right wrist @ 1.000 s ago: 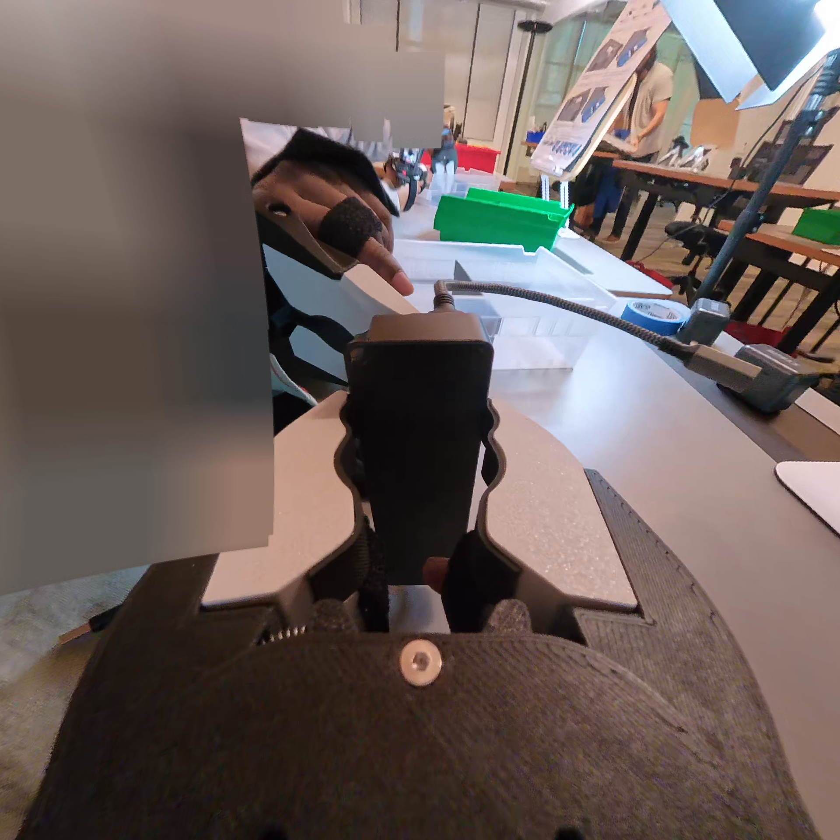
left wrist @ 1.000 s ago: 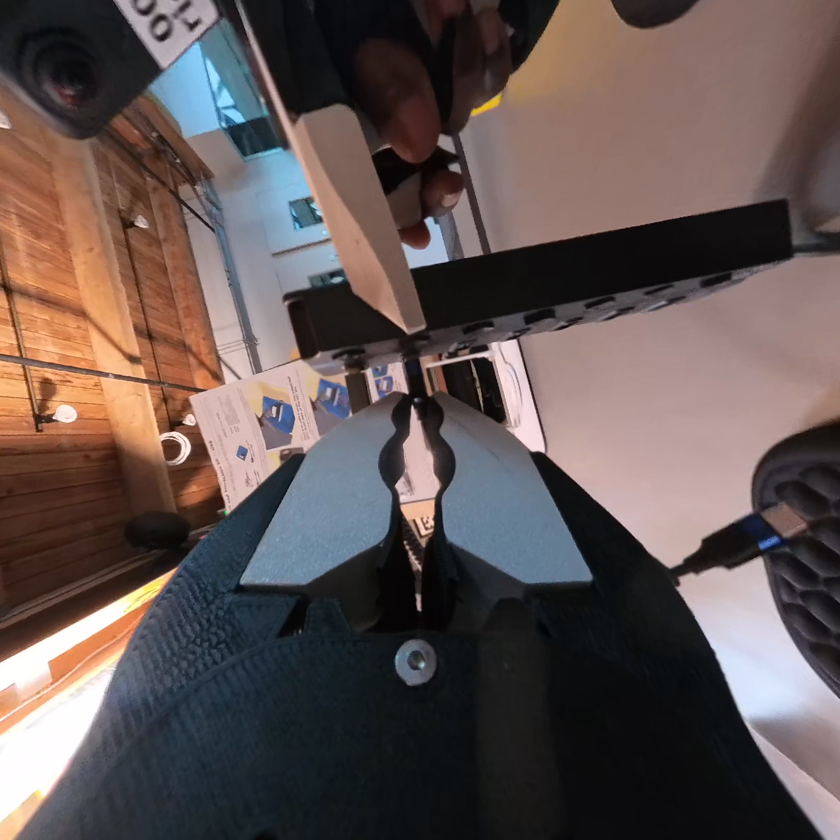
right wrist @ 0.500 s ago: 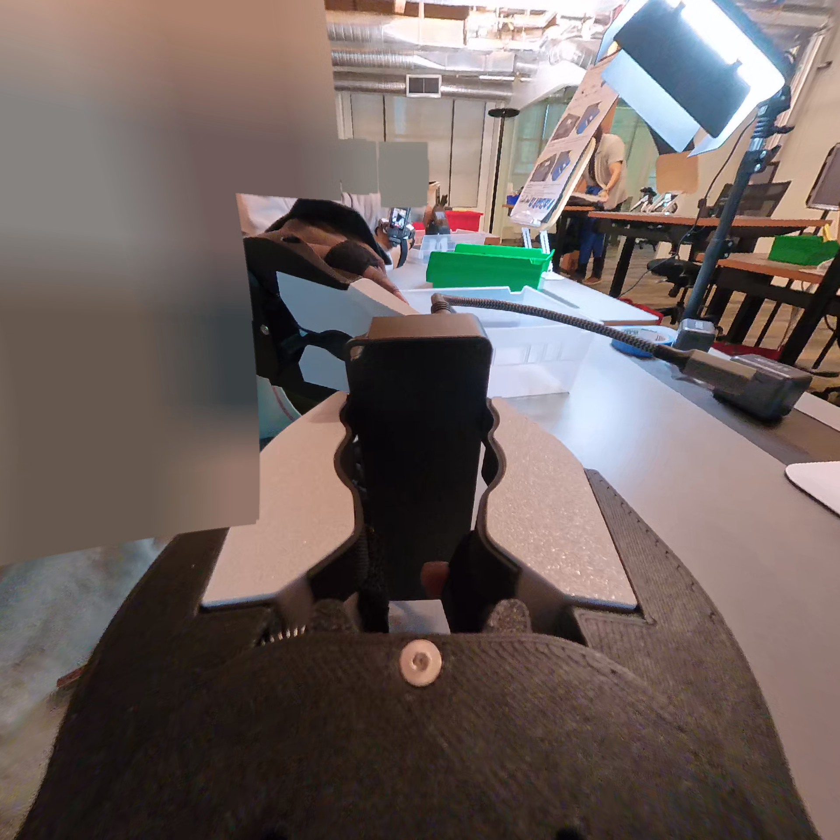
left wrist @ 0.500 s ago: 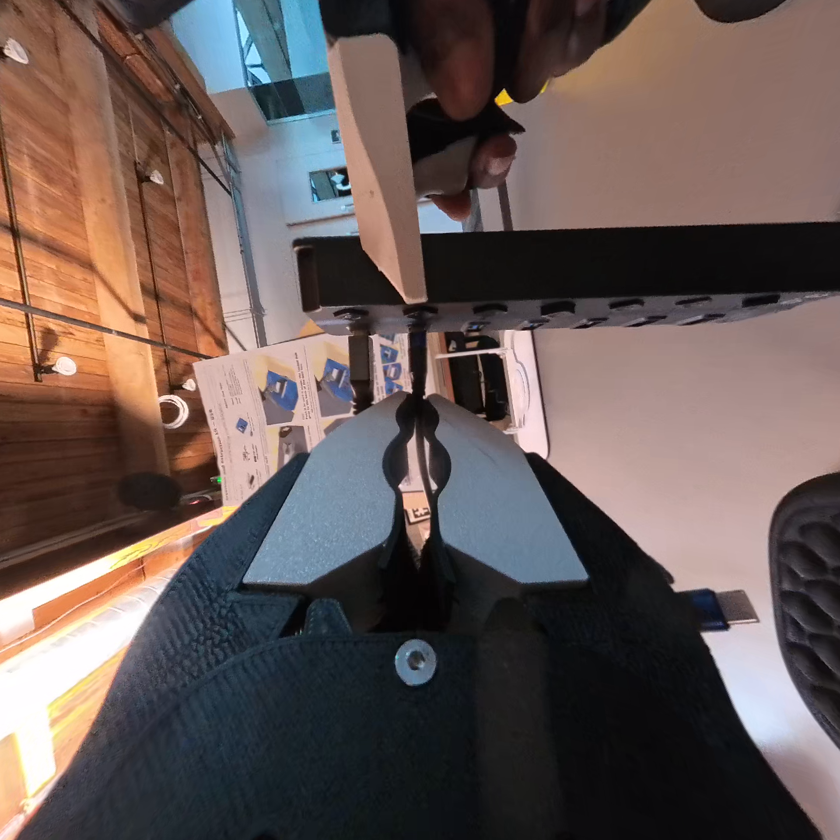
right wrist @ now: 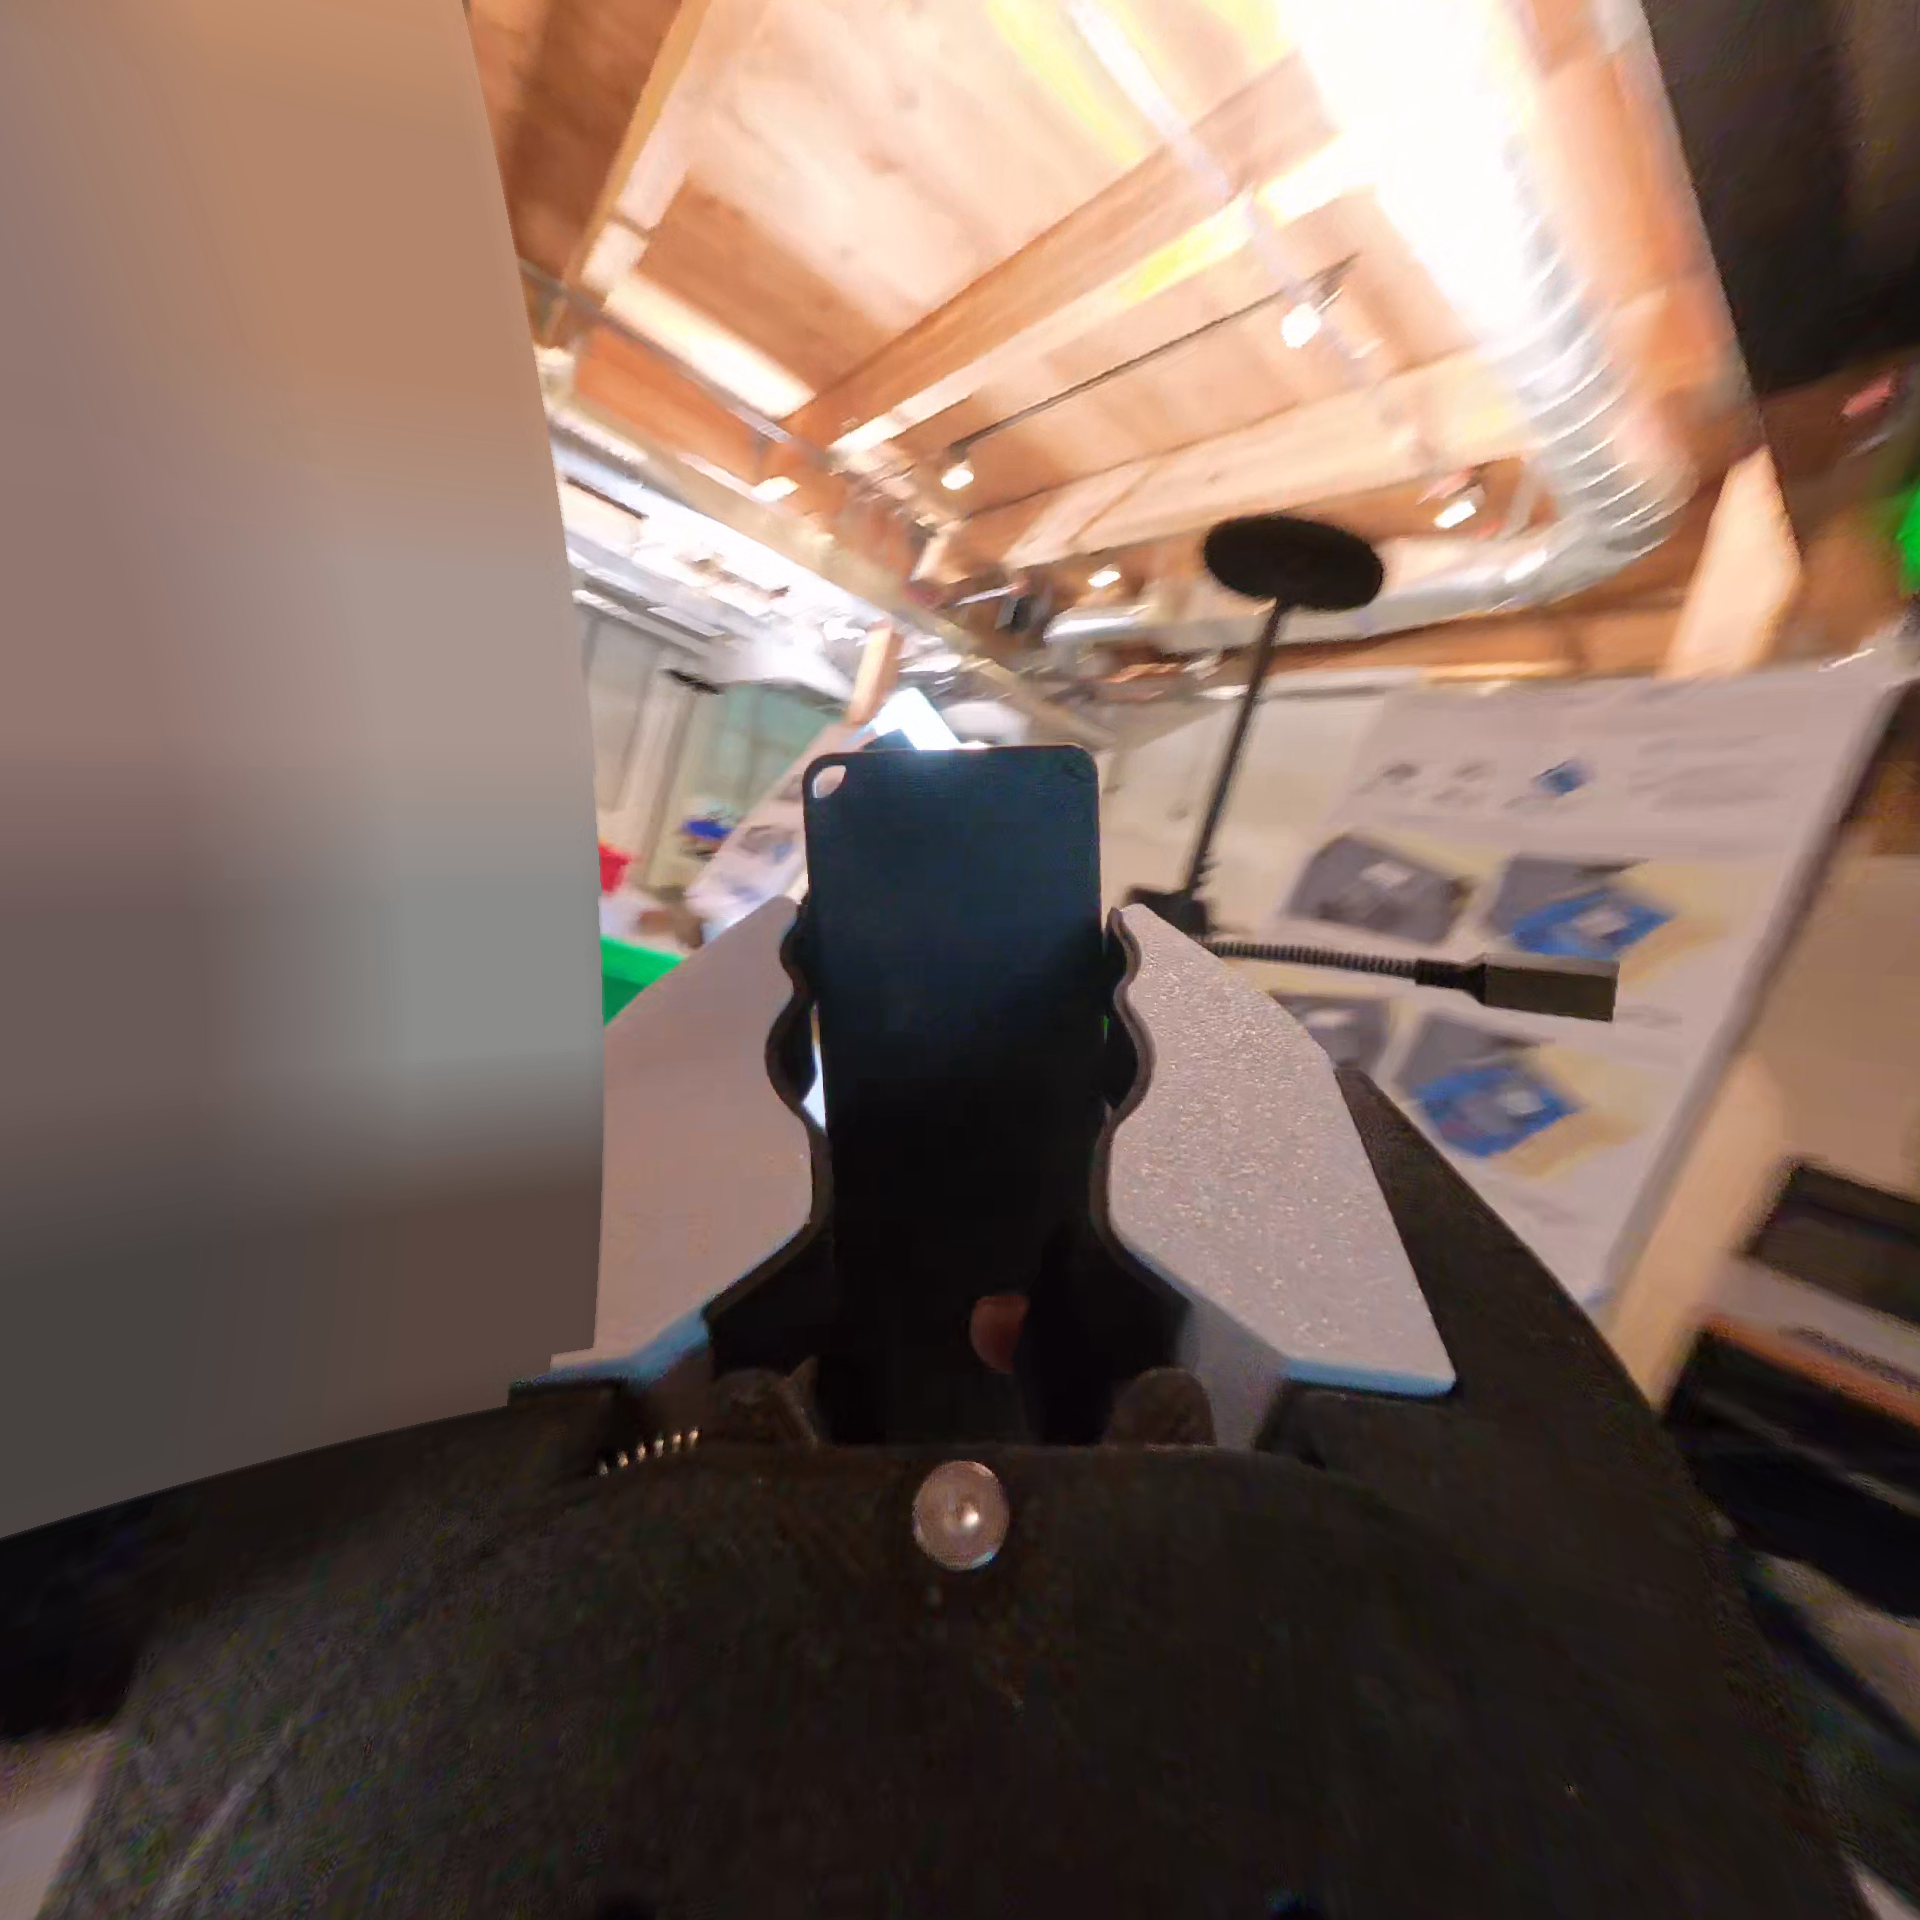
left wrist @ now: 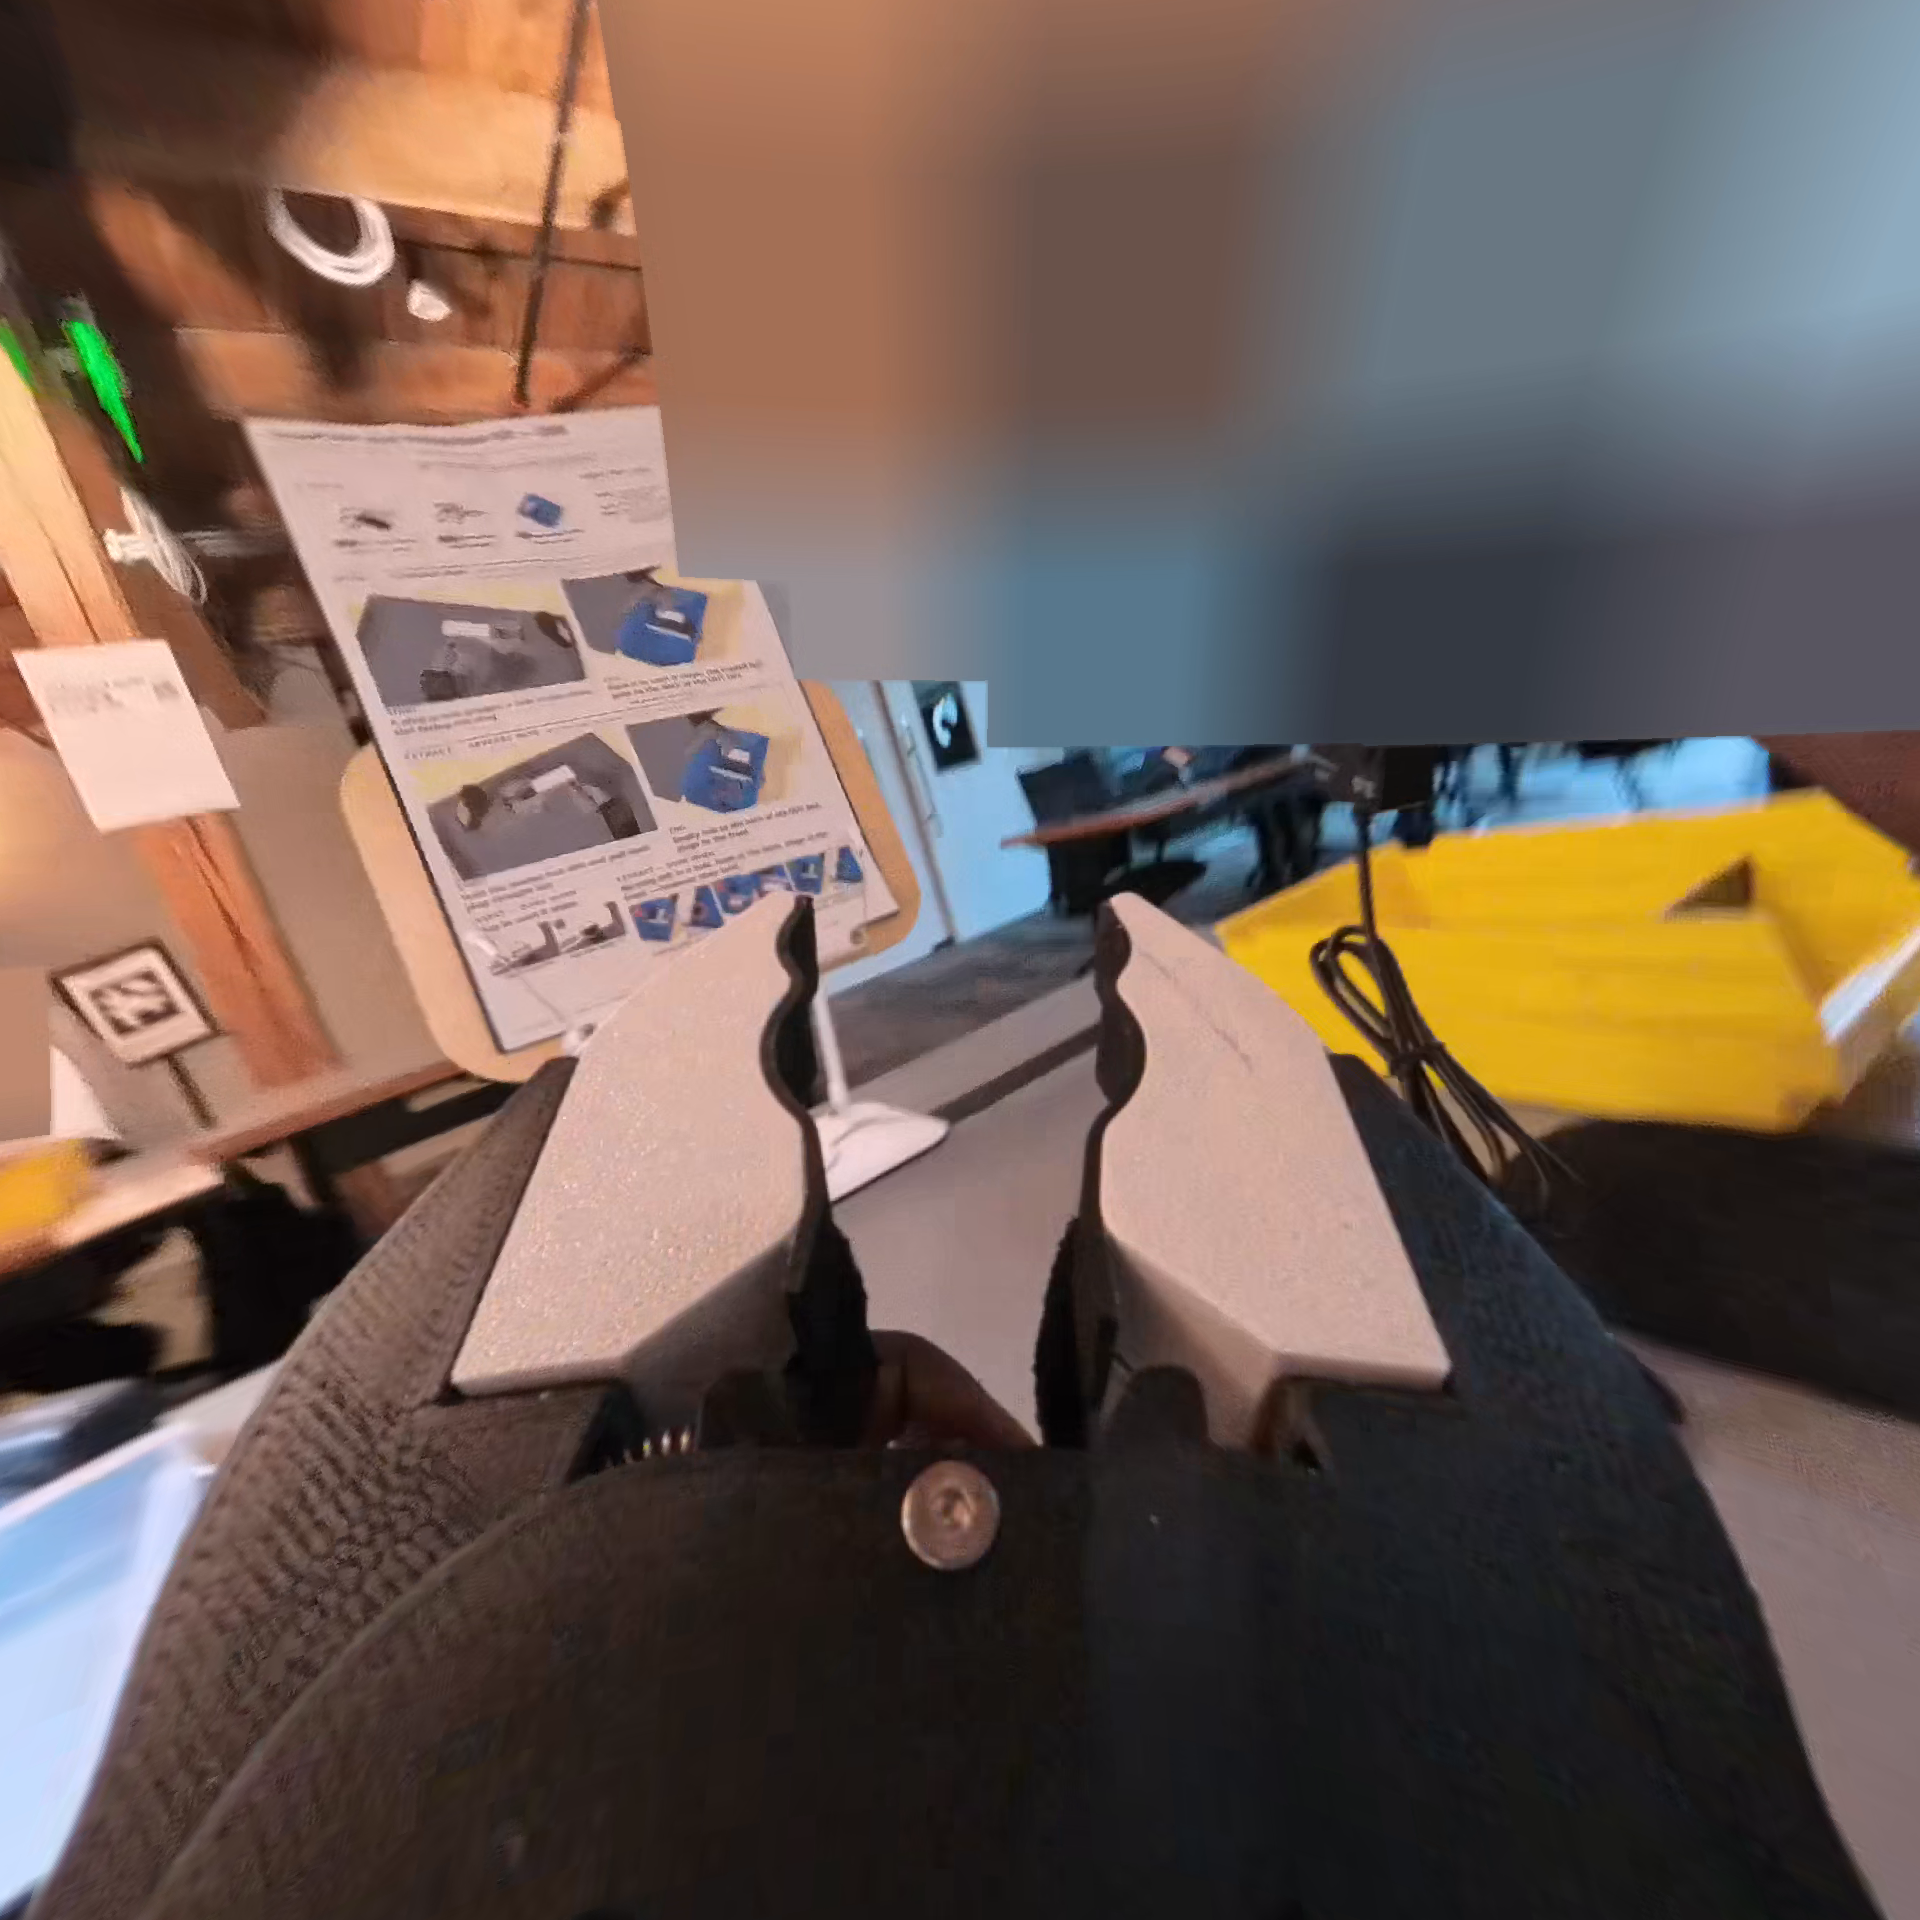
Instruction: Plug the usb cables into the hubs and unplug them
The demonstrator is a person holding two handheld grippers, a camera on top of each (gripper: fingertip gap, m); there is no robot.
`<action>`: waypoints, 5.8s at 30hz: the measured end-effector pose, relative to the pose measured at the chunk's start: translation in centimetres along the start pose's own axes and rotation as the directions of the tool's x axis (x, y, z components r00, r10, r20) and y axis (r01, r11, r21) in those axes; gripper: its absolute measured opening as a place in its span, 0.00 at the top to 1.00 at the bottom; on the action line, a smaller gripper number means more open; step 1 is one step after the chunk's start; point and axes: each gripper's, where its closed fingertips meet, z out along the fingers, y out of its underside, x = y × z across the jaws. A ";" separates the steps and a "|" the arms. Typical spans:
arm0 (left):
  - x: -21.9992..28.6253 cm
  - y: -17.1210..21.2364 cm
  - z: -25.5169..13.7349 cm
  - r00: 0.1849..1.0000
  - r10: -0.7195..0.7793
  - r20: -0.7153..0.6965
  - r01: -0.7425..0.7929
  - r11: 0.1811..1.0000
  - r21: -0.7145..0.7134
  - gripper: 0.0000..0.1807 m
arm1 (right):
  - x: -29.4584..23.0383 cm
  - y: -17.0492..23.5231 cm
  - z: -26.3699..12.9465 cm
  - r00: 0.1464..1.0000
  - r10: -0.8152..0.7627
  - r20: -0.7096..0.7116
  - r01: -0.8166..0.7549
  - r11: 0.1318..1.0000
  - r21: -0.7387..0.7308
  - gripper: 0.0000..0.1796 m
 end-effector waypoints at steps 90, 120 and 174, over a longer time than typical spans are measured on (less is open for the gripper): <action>-10.4 10.2 -14.1 0.999 0.034 -0.009 -0.026 0.533 -0.846 0.65 | 1.6 23.0 -21.3 0.913 -0.196 -0.357 -0.319 0.203 -0.926 0.81; -9.0 16.2 -10.4 0.994 0.113 0.006 -0.052 0.501 -0.864 0.70 | -13.7 30.4 2.0 0.989 0.075 0.130 0.103 0.286 -0.953 0.78; -22.4 1.0 -20.2 0.606 0.571 0.554 0.061 0.661 -0.748 0.97 | -24.1 26.6 15.7 0.983 0.142 0.117 -0.042 0.793 -0.608 0.87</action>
